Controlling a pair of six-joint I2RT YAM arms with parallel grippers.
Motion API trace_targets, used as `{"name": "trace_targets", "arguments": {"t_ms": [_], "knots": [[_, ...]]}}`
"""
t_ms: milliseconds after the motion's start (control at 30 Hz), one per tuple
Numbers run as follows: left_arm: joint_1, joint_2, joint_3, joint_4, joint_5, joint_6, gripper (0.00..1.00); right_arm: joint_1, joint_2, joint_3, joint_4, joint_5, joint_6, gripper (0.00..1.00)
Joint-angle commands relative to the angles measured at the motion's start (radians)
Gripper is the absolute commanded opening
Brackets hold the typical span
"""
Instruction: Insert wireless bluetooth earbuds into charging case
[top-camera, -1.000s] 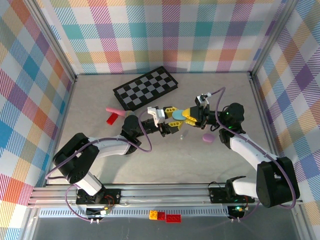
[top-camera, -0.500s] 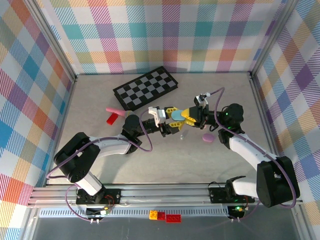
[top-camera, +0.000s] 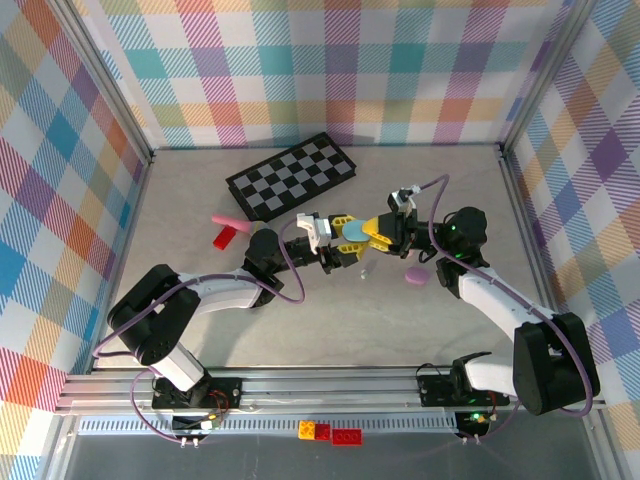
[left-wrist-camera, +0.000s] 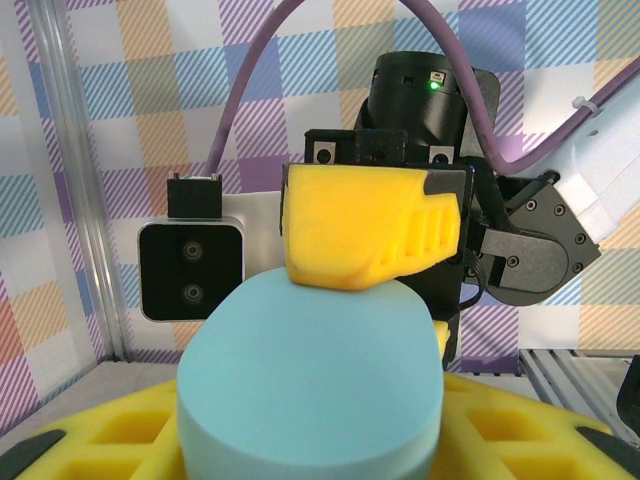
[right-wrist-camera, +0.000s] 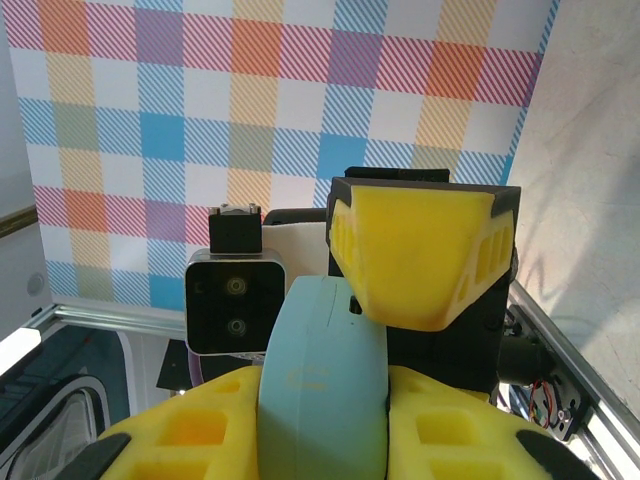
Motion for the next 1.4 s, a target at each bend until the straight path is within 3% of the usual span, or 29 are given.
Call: {"name": "trace_targets", "arguments": {"t_ms": [0, 133, 267, 500, 633, 733, 800, 933, 1033, 1167, 1367], "knots": [[0.005, -0.019, 0.011, 0.061, 0.05, -0.014, 0.46, 0.004, -0.012, 0.011, -0.014, 0.017, -0.034, 0.0], [0.005, -0.017, 0.015, 0.061, 0.054, -0.019, 0.44, 0.004, -0.015, 0.014, -0.031, 0.018, -0.044, 0.0], [0.006, -0.019, 0.013, 0.06, 0.054, -0.02, 0.32, 0.004, -0.02, 0.015, -0.061, 0.02, -0.063, 0.01], [0.014, -0.03, -0.011, 0.054, 0.041, -0.012, 0.32, 0.001, -0.037, 0.014, -0.124, 0.057, -0.098, 0.54], [0.024, -0.04, -0.037, 0.049, 0.033, -0.011, 0.33, -0.012, -0.073, 0.025, -0.263, 0.084, -0.2, 0.74], [0.038, -0.051, -0.063, 0.039, 0.029, -0.013, 0.33, -0.031, -0.127, 0.063, -0.522, 0.111, -0.392, 0.8], [0.047, -0.062, -0.081, 0.024, 0.028, -0.011, 0.33, -0.031, -0.177, 0.142, -0.835, 0.16, -0.654, 0.83], [0.056, -0.088, -0.111, -0.029, 0.032, -0.004, 0.33, -0.017, -0.244, 0.279, -1.244, 0.316, -1.076, 0.86], [0.057, -0.11, -0.128, -0.083, 0.036, 0.012, 0.34, 0.059, -0.259, 0.404, -1.487, 0.464, -1.379, 0.92], [0.058, -0.147, -0.141, -0.167, 0.038, 0.039, 0.35, 0.228, -0.251, 0.49, -1.591, 0.739, -1.659, 0.96], [0.059, -0.196, -0.15, -0.241, 0.053, 0.044, 0.35, 0.351, -0.23, 0.493, -1.524, 0.833, -1.905, 0.96]]}}
